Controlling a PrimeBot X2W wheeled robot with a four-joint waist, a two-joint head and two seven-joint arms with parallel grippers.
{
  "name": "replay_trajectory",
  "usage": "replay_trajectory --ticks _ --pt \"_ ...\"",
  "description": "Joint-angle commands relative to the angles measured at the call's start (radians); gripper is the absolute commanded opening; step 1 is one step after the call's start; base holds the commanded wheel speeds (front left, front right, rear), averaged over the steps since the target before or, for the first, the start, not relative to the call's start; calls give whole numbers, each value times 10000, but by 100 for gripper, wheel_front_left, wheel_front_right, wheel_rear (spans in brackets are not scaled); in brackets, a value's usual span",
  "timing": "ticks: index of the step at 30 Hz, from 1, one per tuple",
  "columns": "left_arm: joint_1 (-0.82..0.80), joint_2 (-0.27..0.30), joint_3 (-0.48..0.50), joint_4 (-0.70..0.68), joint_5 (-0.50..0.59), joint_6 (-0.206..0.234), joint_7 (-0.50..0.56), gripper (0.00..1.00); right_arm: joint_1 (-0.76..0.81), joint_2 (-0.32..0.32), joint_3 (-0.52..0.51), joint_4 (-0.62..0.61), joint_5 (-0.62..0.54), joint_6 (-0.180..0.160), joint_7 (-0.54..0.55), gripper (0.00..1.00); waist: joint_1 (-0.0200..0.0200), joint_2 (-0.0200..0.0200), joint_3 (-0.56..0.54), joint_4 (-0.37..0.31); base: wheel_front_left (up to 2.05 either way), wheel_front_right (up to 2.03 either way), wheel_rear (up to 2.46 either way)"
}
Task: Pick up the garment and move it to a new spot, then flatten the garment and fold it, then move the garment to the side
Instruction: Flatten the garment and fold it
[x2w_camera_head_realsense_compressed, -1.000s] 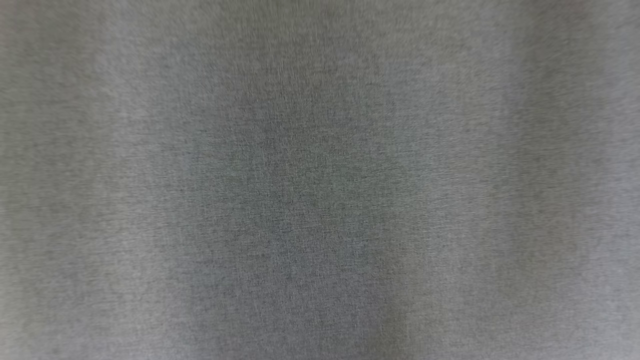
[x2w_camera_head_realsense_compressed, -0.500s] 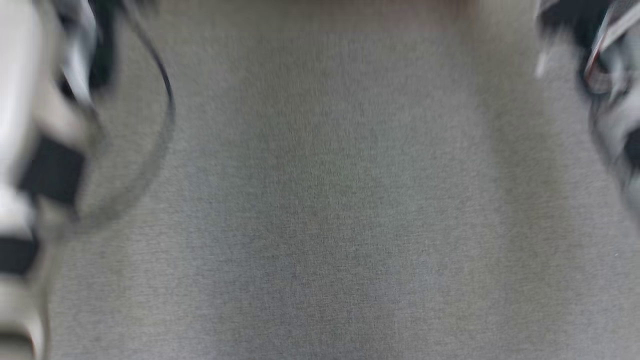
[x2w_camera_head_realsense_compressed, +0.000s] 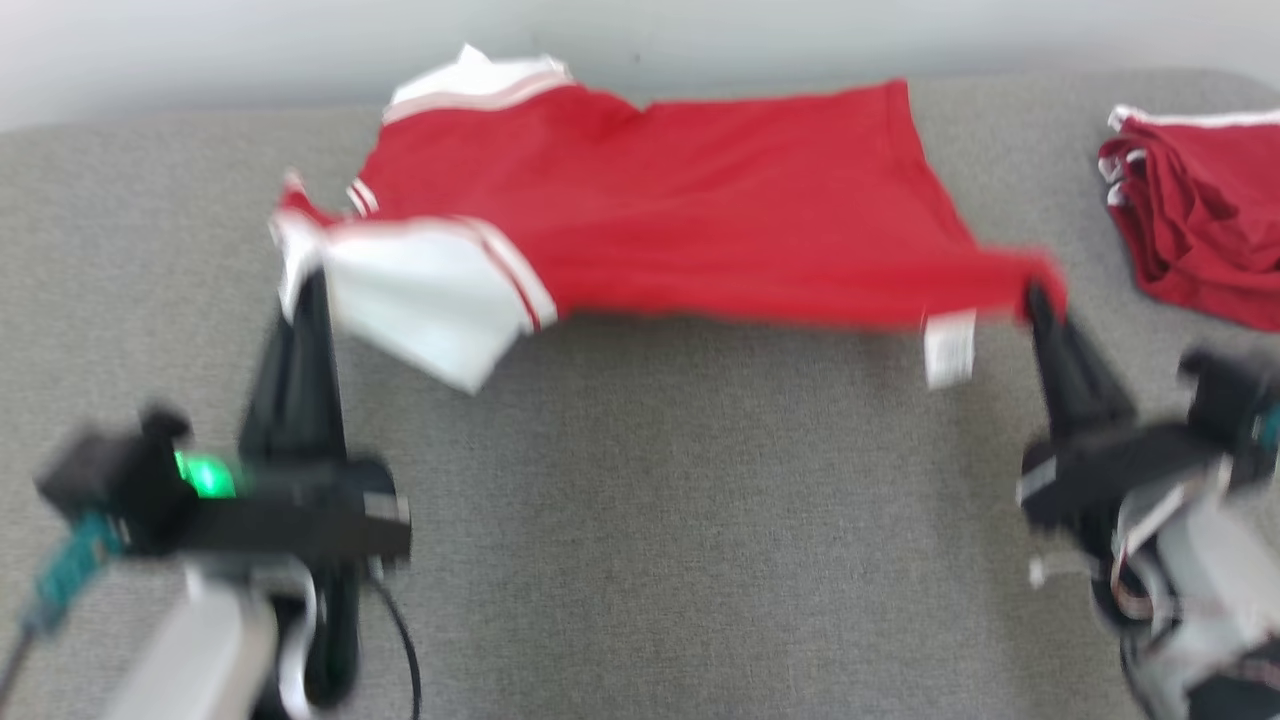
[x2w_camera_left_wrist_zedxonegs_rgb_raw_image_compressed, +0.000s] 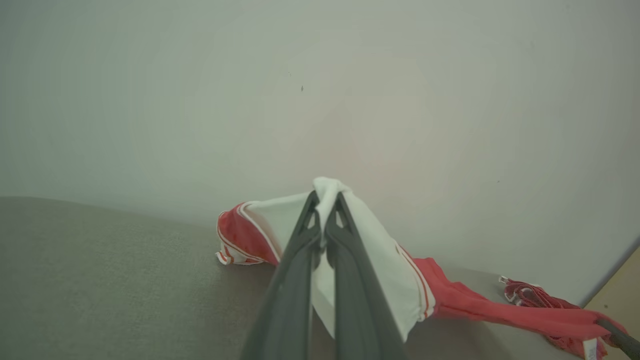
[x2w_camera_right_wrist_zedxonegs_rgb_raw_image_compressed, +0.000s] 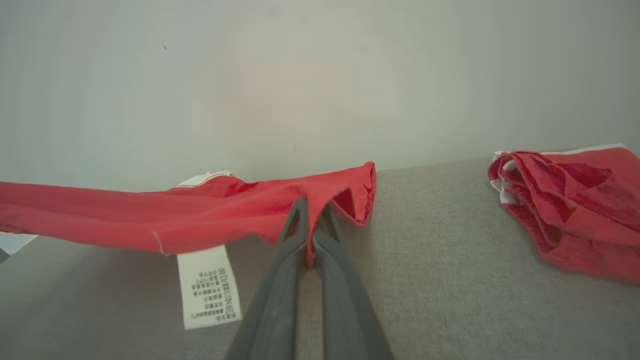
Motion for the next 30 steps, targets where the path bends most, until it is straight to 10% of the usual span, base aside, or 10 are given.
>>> replay_trajectory --ticks 1,16,30 --pt "396 -88 80 -93 11 68 -27 0 289 98 -146 -112 -79 -27 33 0 3 3 -283 73 0 0 0" --pt "4843 -1621 861 379 412 -512 -28 0 4757 1337 -2388 -1069 -1198 -27 1146 0 3 3 -1427 204 0 0 0" --pt "5803 -2150 863 1165 764 -1146 -29 0 6436 2208 -3452 -1764 -2056 -27 2275 0 3 3 -1587 446 0 0 0"
